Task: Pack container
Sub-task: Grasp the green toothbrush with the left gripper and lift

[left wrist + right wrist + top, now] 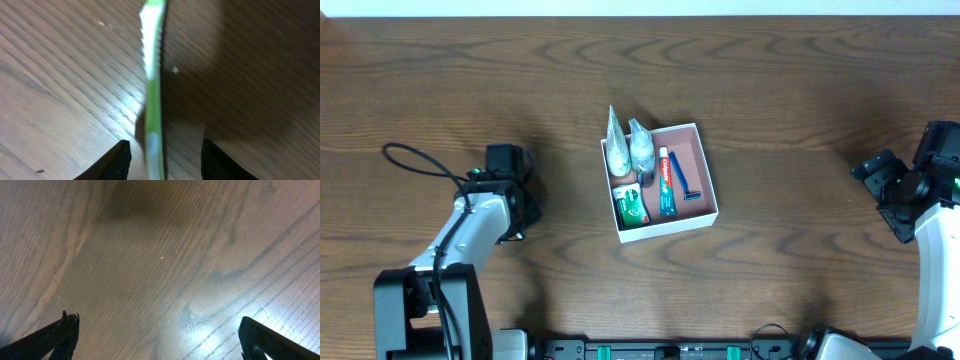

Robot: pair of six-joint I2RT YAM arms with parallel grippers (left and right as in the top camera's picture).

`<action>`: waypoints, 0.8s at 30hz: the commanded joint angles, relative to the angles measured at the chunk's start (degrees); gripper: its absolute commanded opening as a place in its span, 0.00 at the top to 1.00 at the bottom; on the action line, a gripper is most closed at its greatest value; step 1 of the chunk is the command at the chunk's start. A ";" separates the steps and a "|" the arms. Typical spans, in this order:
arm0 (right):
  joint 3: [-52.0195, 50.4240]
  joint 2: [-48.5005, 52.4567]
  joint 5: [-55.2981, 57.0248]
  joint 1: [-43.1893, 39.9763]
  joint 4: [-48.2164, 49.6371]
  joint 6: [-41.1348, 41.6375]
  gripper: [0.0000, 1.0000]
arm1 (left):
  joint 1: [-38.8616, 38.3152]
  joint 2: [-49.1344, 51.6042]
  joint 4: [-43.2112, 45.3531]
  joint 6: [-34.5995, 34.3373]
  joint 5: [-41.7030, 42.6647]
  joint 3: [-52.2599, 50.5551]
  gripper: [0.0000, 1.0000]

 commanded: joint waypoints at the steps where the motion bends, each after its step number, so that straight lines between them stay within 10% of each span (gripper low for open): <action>1: 0.46 0.07 0.39 -0.24 -0.07 -0.68 0.01 | 2.21 0.31 0.20 1.22 0.00 -0.37 0.54; 24: 0.46 0.07 0.39 -0.24 -0.07 -0.68 0.01 | 4.00 9.73 3.02 7.10 3.87 -0.37 0.56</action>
